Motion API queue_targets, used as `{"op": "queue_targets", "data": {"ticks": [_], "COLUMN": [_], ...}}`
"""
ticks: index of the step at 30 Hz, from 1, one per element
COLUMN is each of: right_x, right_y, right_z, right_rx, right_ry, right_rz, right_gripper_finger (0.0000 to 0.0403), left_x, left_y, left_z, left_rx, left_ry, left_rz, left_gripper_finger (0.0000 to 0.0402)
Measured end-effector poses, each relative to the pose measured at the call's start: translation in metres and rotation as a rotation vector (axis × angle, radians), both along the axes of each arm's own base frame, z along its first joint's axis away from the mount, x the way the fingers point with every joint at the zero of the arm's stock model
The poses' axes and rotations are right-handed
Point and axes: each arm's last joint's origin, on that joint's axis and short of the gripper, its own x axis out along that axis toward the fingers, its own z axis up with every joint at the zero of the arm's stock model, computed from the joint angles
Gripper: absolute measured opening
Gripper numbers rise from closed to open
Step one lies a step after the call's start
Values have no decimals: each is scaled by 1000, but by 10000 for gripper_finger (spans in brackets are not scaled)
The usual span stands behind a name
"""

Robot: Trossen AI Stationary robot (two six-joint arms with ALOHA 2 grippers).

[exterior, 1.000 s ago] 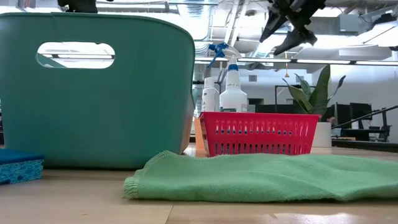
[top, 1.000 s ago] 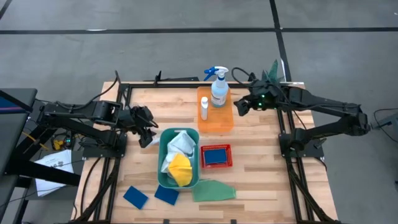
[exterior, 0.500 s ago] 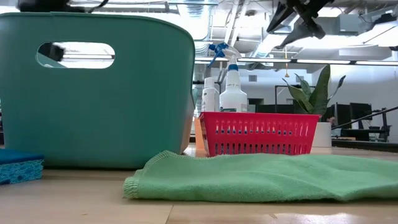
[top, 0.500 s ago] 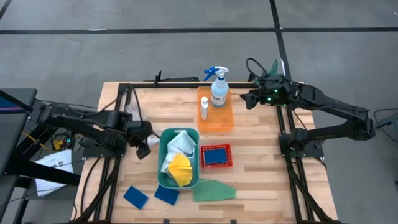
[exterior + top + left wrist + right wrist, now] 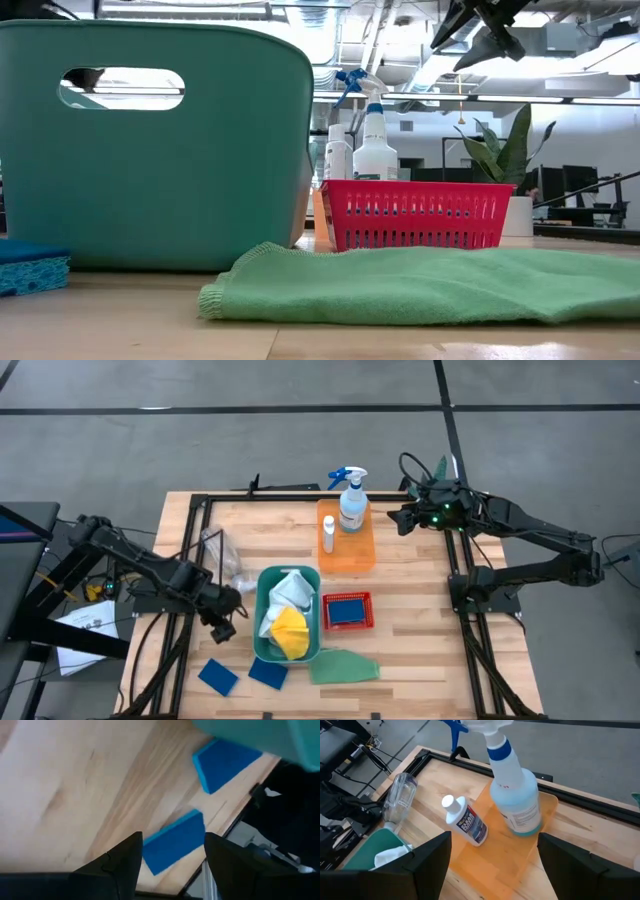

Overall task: Pick & Place Kitchen Items
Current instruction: Put the blue sponge into the red bin

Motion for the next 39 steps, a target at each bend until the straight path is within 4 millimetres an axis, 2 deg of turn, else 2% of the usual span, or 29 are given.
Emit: {"op": "queue_targets", "data": {"ticks": [6,9,14,19,23,27,33,39], "right_x": [0,0,0,0,0,0,0,0], "right_y": [0,0,0,0,0,0,0,0], "right_z": [0,0,0,0,0,0,-1,-1], "right_rx": [-6,-8,-11,-11,-10,-10,-6,-6], "right_ry": [4,6,8,8,8,9,13,15], "right_rz": [5,7,9,9,11,11,9,9], "right_gripper_finger": [285,285,285,285,285,285,286,286], "left_x": [-9,-12,-15,-11,-7,-9,-14,-12], "left_y": [-7,-10,-14,-22,-32,-38,-48,-57], "left_z": [-11,-17,-28,-34,-33,-32,-39,-54], "left_rx": [-35,-47,-55,-114,-146,-84,-31,34], "left_ry": [123,141,121,22,-139,-277,-316,-319], "left_rz": [105,83,42,-2,-115,-270,-452,-619], "left_gripper_finger": [210,210,210,207,189,161,133,139]}}
